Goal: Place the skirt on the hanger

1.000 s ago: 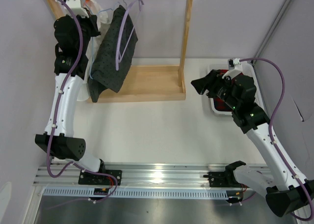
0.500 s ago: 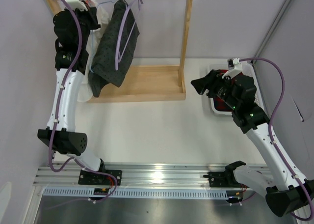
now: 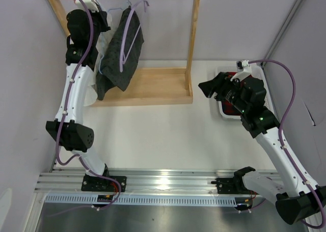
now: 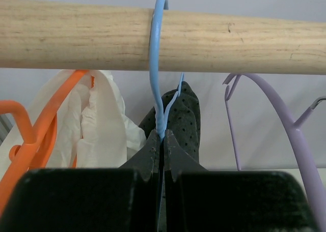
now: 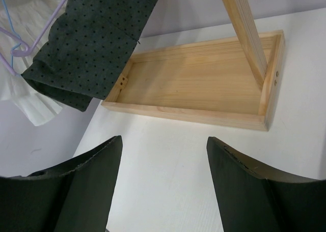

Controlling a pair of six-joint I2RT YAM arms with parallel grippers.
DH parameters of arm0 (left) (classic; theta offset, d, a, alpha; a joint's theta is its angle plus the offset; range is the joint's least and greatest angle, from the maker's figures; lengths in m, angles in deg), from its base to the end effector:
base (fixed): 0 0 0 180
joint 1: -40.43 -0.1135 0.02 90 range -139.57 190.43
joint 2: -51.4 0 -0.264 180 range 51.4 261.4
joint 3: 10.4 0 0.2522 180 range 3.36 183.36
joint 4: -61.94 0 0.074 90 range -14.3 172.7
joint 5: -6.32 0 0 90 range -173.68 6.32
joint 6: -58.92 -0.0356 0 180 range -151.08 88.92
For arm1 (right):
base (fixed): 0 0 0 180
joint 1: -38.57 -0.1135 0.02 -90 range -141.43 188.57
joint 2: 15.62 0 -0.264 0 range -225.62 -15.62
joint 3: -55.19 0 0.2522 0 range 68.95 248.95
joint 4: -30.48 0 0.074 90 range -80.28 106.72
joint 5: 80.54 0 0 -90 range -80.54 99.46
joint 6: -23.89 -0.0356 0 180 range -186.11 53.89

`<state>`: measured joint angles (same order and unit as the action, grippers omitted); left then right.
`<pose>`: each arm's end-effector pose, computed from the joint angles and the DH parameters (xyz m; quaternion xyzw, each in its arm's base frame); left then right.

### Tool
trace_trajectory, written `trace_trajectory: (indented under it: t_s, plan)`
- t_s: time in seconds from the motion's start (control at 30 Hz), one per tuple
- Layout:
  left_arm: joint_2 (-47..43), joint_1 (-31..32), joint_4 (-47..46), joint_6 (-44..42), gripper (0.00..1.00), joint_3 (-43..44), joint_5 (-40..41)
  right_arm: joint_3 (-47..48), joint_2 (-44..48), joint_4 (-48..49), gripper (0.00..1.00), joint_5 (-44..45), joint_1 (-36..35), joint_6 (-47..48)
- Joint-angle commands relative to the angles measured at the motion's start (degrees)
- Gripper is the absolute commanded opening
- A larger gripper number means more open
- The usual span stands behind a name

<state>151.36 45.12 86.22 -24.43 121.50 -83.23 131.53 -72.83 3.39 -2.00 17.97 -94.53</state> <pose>0.3870 -0.0315 0.5216 -0.0142 0.6581 -0.0718 0.7493 0.2064 0.0851 0.4030 -0.0142 0.7534 0.3395 0.5629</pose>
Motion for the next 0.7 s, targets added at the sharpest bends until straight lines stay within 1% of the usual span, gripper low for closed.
trace_trajectory:
  t_s: [0.0,0.07,0.1,0.2,0.23,0.3,0.33,0.43,0.67]
  plan:
    - [-3.45,-0.47,-6.04,1.87,0.00,-0.81,-1.50,-0.36,0.17,2.16,0.73,-0.40,0.21,0.65]
    - [-4.16,-0.47,-5.78,1.96,0.02,-1.78,-1.59,-0.45,0.26,2.07,0.73,-0.31,0.21,0.65]
    - [-4.60,-0.47,-5.60,1.78,0.04,-1.87,-1.76,-0.54,0.34,1.98,0.73,-0.23,0.12,0.65]
    - [-6.26,-0.47,-5.34,1.96,0.18,-3.27,-2.12,-0.80,0.43,2.16,0.73,-0.14,0.21,0.39]
    - [-6.97,-0.47,-5.69,1.96,0.25,-3.97,-2.38,-0.80,0.43,2.07,0.73,-0.22,0.21,0.39]
    - [-8.29,-0.47,-6.92,1.96,0.34,-6.86,-2.38,-0.98,0.52,1.98,0.73,-0.14,0.12,0.39]
    - [-9.68,-0.47,-7.18,1.87,0.40,-7.05,-2.29,-1.24,0.70,1.90,0.73,-0.14,0.30,0.30]
    - [-11.62,-0.47,-7.36,1.52,0.47,-8.46,-2.99,-1.41,0.78,1.90,0.73,0.04,0.21,0.13]
    - [-16.01,-0.47,-6.66,2.57,0.52,-11.01,-5.46,-1.85,0.96,1.98,0.73,0.30,0.12,-0.23]
